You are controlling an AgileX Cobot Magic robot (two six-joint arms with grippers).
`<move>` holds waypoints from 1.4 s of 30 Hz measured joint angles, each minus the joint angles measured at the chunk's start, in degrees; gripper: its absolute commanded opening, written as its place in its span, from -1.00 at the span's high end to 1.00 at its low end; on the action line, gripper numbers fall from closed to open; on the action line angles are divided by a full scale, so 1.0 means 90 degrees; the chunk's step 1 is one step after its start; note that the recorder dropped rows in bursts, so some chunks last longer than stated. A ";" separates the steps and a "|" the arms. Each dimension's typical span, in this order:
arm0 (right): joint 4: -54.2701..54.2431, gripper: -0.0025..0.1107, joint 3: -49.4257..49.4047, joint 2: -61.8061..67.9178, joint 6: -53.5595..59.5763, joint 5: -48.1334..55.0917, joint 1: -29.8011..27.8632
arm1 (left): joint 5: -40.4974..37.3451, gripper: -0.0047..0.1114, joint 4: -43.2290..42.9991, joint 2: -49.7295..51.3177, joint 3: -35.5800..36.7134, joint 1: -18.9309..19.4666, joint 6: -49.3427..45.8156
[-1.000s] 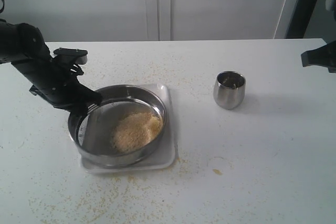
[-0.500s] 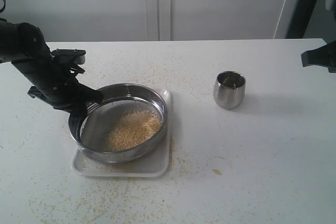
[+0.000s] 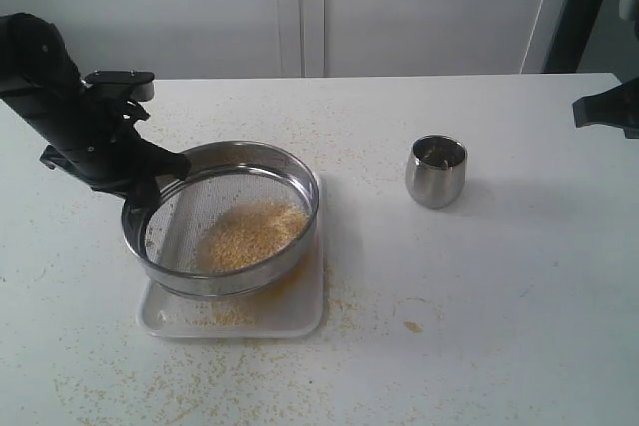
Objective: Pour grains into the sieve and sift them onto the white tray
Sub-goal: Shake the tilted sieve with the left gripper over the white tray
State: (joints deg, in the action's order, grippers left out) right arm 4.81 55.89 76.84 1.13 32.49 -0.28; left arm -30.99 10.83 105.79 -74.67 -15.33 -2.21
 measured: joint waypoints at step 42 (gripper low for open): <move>0.0000 0.96 0.0000 0.0000 -0.0126 0.0000 0.0000 | 0.0372 0.92 0.0323 -0.0028 0.0000 0.0009 -0.0233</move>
State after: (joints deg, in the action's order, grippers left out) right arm 4.81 55.89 76.84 0.00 32.49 -0.28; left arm -27.64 13.74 105.53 -74.67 -15.26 -4.31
